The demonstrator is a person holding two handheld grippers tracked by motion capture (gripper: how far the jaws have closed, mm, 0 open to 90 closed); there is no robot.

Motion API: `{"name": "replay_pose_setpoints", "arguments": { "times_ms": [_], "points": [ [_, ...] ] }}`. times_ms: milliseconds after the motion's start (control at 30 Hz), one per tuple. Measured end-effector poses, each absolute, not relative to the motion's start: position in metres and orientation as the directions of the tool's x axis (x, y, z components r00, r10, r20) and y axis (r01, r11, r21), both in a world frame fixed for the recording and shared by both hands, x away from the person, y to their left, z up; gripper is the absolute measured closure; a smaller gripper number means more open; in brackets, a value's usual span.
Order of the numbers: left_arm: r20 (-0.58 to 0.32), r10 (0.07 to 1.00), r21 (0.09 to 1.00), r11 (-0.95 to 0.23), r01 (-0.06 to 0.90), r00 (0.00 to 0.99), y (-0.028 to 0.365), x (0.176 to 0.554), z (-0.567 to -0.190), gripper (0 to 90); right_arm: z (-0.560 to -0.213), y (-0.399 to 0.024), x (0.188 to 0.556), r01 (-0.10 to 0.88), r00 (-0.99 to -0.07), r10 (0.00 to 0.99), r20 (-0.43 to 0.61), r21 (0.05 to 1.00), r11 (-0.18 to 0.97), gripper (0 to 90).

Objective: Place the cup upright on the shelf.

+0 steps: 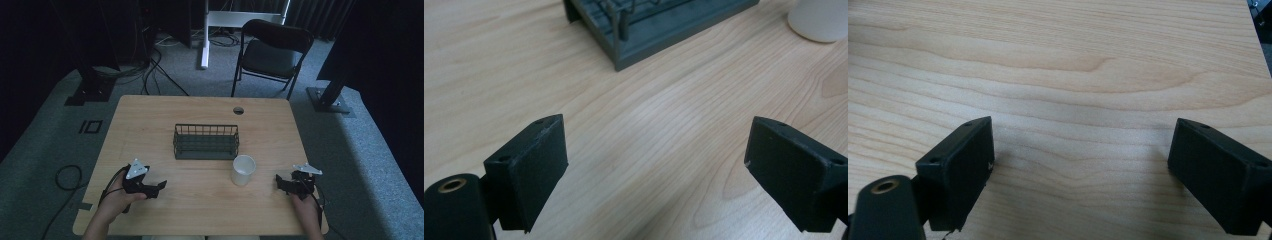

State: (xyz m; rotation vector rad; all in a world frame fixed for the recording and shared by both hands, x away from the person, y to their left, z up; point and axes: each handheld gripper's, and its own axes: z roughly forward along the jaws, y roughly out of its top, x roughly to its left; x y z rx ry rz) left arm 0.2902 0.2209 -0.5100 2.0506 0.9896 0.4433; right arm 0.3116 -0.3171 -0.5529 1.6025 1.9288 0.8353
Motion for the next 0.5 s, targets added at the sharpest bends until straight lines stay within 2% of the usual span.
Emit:
{"name": "replay_pose_setpoints", "arguments": {
  "times_ms": [500],
  "points": [
    [-0.002,0.709,0.789,-0.432,0.437,0.705,0.187,0.297,-0.499,10.6,-0.553,-0.317,0.312,0.681,-0.187,0.982,0.011,0.722,0.121,10.8]
  ]
}}
